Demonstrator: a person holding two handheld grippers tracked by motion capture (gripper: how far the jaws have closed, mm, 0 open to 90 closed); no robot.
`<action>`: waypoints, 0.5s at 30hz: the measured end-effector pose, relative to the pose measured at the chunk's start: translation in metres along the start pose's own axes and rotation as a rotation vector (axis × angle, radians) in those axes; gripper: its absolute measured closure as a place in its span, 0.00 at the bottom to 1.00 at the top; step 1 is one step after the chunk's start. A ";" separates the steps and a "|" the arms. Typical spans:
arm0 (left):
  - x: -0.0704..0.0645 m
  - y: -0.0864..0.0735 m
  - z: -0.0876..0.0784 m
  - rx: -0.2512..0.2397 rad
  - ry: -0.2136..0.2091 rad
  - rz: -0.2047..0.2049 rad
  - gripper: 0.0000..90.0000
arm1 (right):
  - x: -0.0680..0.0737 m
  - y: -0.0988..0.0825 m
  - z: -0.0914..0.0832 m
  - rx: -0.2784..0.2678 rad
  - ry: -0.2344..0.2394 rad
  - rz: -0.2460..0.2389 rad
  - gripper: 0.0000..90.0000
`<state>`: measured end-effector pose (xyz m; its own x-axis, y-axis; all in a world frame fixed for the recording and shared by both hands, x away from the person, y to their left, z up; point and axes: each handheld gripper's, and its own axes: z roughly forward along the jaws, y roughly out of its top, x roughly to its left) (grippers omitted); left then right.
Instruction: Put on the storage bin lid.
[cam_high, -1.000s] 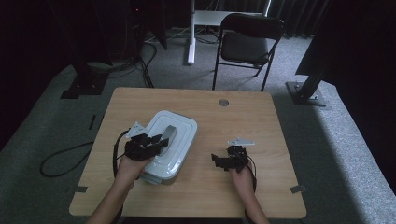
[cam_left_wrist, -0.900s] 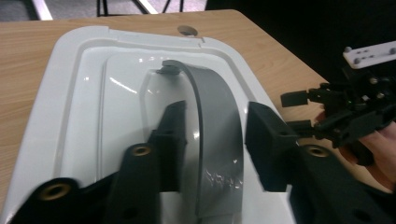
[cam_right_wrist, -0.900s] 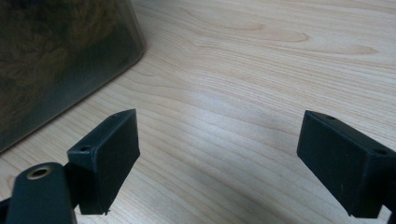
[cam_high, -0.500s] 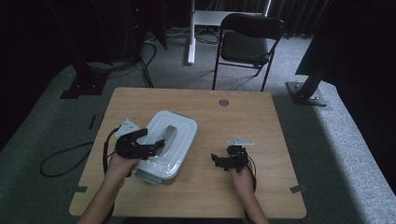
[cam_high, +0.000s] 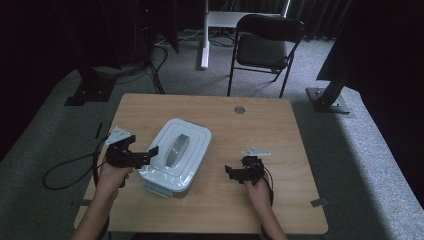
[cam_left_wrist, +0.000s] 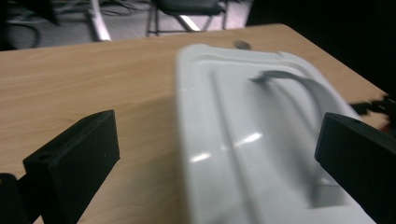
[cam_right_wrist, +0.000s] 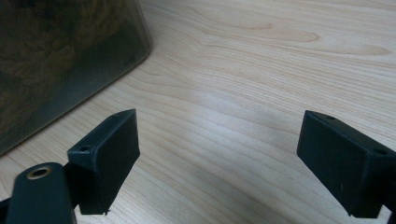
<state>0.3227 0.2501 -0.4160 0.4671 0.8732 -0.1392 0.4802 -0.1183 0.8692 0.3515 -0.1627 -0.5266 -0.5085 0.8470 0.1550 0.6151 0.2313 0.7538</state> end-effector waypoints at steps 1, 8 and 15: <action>0.004 -0.001 0.000 -0.002 0.001 -0.009 0.01 | 0.000 0.000 0.000 0.004 0.000 -0.001 0.14; 0.029 -0.012 0.000 0.013 0.037 -0.041 0.01 | -0.001 -0.002 0.003 0.021 0.005 -0.003 0.14; 0.049 -0.027 0.003 0.039 0.072 -0.057 0.01 | -0.002 -0.002 0.002 0.024 0.000 -0.001 0.14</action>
<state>0.3351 0.2947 -0.4479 0.3841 0.9106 -0.1524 0.5339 -0.0844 0.8413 0.3523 -0.1636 -0.5302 -0.5088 0.8469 0.1544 0.6289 0.2432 0.7385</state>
